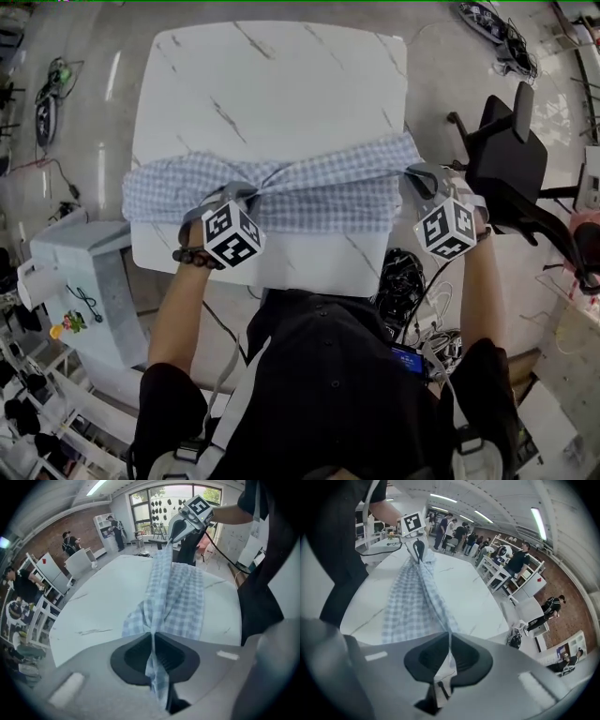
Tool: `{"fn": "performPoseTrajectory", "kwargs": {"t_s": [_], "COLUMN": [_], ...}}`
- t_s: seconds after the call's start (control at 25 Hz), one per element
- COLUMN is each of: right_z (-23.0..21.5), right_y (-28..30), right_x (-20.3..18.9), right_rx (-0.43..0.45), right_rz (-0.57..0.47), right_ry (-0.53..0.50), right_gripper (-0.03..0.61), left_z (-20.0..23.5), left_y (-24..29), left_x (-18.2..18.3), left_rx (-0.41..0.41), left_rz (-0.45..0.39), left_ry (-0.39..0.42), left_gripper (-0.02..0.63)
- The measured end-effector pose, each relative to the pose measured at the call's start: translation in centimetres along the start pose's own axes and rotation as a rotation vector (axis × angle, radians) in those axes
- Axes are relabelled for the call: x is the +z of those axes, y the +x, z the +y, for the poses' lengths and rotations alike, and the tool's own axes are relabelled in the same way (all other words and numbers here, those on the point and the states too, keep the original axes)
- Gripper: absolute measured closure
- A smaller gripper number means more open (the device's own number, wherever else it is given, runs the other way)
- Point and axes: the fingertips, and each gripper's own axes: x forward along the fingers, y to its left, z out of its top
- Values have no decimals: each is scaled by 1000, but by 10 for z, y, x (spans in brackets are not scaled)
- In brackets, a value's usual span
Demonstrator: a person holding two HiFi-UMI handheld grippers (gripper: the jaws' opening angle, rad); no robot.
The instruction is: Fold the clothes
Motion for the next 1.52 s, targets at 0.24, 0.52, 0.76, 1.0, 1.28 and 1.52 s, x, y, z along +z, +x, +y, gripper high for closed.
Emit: {"fn": "performPoseTrajectory", "kwargs": {"t_s": [0.24,0.52,0.76,1.0,1.28,1.52], "right_z": [47,93,122,138,173,152], "right_y": [-23,-29,-16,-5,3,-12], "right_x": [-25,-48,-73,-86,-97,-87], "right_rx": [-78,-156,-173,-148,1,-7], "right_rz": [10,65,120,162,194,148], "right_ry": [84,167,173,200,279,294], "right_gripper": [558,558,558,558,423,407], "left_z": [-24,-46,-76,-87,-89,-89], "left_y": [-4,10,9,6,2,4], "left_x": [3,-3,-15,-19,-10,-2], "left_rx": [-11,-50,-128,-162,-166,-166], "left_rz": [2,6,34,27,9,3], "left_ry": [95,183,246,233,221,213], "left_gripper": [580,528,432,397,397,397]}}
